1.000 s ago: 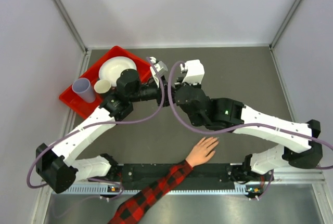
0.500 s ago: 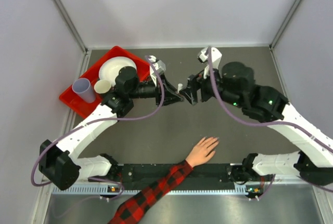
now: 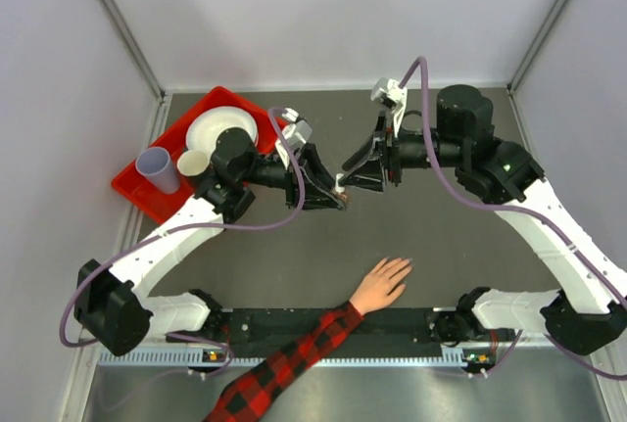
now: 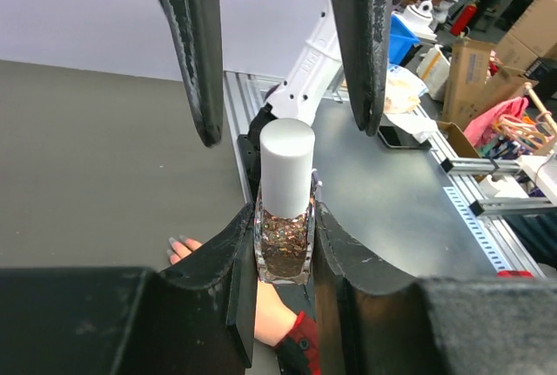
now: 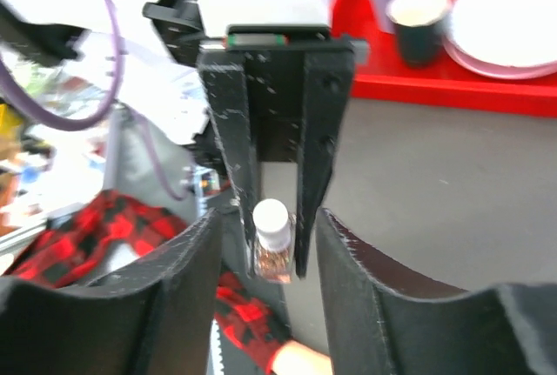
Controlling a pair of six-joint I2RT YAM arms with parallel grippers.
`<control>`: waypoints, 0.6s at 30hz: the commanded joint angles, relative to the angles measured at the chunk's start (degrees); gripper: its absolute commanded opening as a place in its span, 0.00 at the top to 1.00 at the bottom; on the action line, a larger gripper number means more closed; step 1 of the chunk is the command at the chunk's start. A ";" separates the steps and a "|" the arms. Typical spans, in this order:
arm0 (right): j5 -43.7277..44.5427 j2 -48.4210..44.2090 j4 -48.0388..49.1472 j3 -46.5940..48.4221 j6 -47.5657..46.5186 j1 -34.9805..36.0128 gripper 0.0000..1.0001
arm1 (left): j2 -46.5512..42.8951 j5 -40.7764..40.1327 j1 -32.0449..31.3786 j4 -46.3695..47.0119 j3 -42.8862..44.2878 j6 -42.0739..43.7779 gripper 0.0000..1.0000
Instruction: Paint the nails
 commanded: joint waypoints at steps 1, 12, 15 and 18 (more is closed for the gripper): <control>-9.78 1.69 6.06 0.52 1.42 -1.01 0.56 | -1.29 2.86 -0.57 4.89 -0.33 -1.41 1.00; -12.16 2.92 6.07 -0.44 0.98 -1.01 0.76 | -2.17 1.20 -0.66 4.54 -0.42 -0.71 1.00; -10.06 2.31 4.75 -0.79 0.28 -1.01 0.95 | -2.78 -4.68 -0.57 -4.11 1.16 6.28 1.00; -1.82 -0.14 5.53 -3.85 1.06 -0.05 1.00 | -2.70 -16.00 -0.22 -14.05 3.79 11.22 1.00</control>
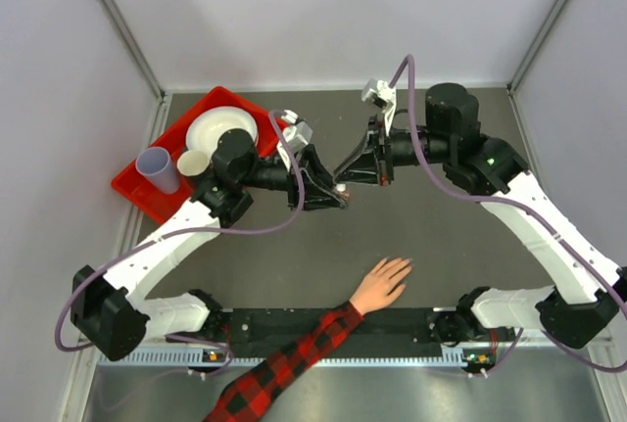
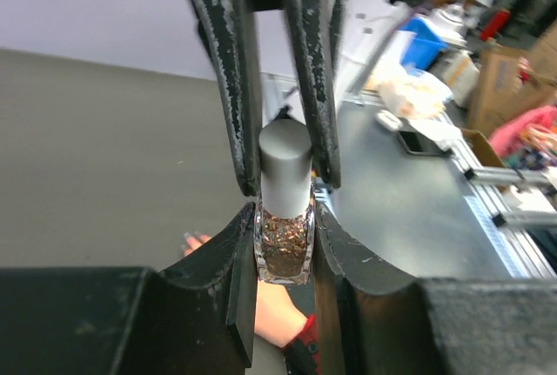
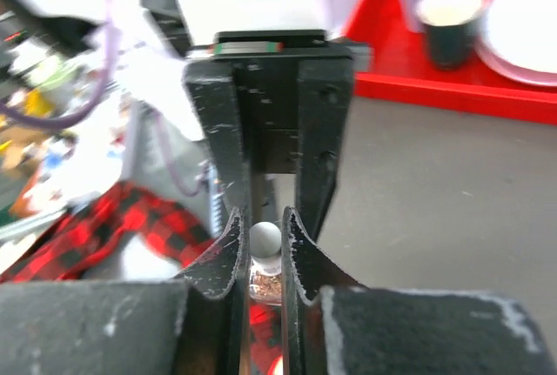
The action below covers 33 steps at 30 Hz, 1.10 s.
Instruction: Paint the nails
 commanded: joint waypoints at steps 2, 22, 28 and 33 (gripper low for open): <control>21.70 -6.56 2.41 -4.60 0.50 6.84 1.00 | -0.77 -21.35 0.66 -12.43 4.35 9.63 1.00; 94.67 4.24 -10.00 7.88 12.26 38.98 0.43 | -2.27 -30.75 0.75 -15.43 3.03 12.88 1.00; 69.15 -1.73 -10.77 7.62 -0.71 30.65 0.28 | -0.86 -13.62 0.75 -13.94 4.17 12.01 1.00; 28.19 -6.66 -5.69 1.47 -3.89 12.72 0.27 | 0.55 0.12 0.66 -4.39 2.95 3.33 1.00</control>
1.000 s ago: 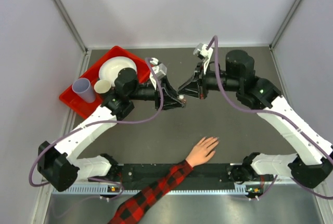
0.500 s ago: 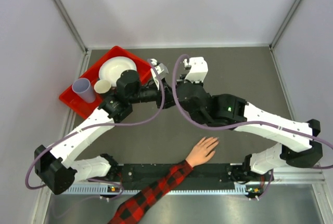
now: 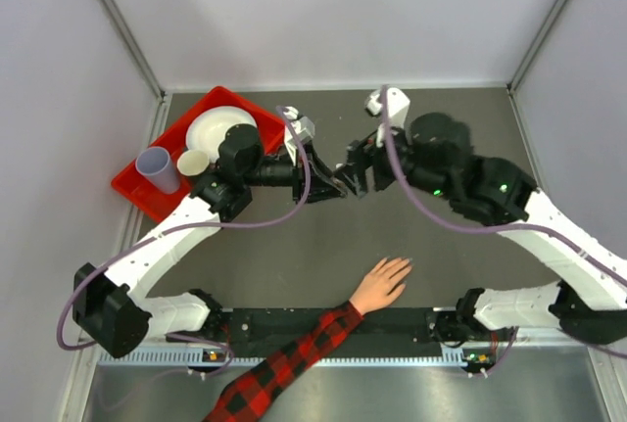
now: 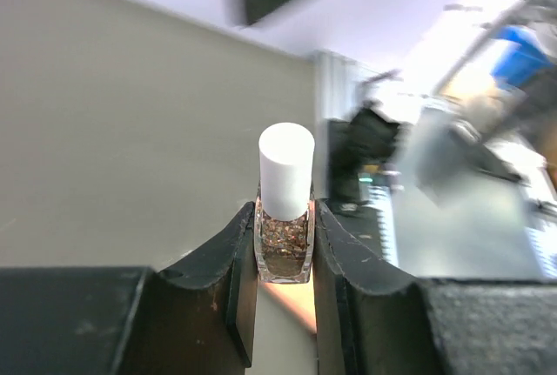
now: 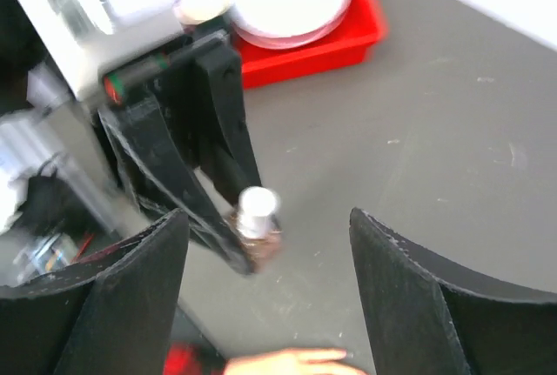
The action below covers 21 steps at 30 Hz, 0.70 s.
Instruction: Paint the nails
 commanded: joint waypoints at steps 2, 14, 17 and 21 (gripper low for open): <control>-42.03 -4.31 4.64 -3.04 -6.04 -13.19 0.28 | 0.53 19.50 -0.26 21.91 -0.94 -14.04 1.00; -71.05 1.85 11.93 -2.69 -3.58 -20.67 0.60 | 0.27 23.84 -1.49 28.62 -1.83 -19.71 1.00; -71.23 2.73 12.73 -2.51 -3.31 -20.76 0.70 | 0.09 23.66 -1.49 28.71 -2.01 -19.54 1.00; -71.76 3.00 11.94 -2.60 -3.83 -20.67 0.83 | -0.17 22.44 -1.49 28.27 -2.01 -18.66 1.00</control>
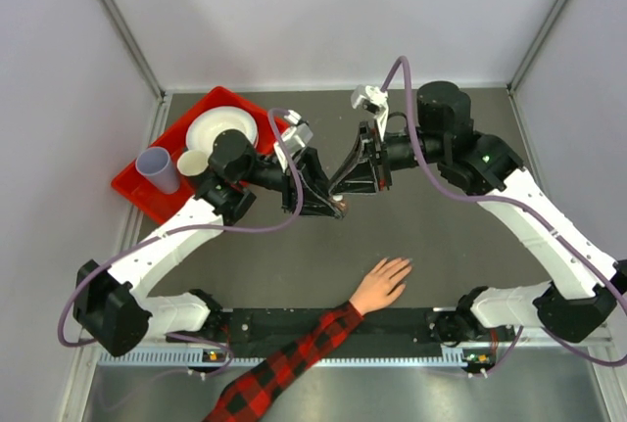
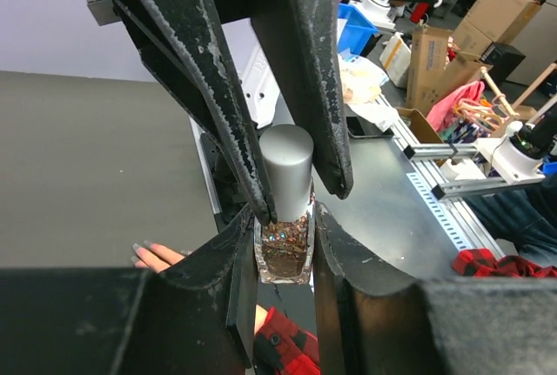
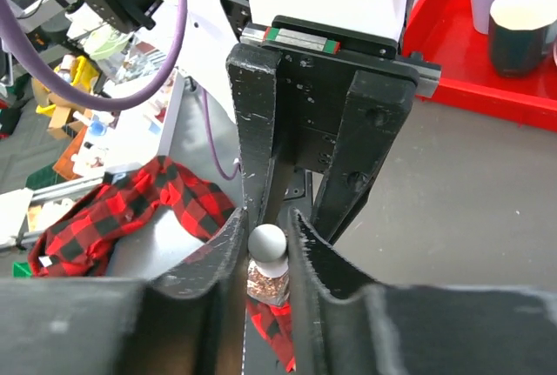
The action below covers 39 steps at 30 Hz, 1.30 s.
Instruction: Paint the nails
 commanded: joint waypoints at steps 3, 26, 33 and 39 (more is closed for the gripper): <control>-1.68 -1.51 3.04 -1.25 -0.82 -0.65 1.00 | -2.25 -4.66 0.04 -2.86 0.55 6.27 1.00; 104.71 6.31 -9.53 8.32 17.83 38.11 0.84 | -5.33 -46.69 1.27 -24.07 2.93 21.58 1.00; 76.41 -0.54 -5.31 4.30 4.73 30.39 0.36 | -5.33 -37.46 1.45 -22.32 2.05 21.41 1.00; 42.05 -4.41 -5.39 2.70 1.21 13.43 0.28 | -3.58 -21.84 1.62 -16.45 1.79 17.47 1.00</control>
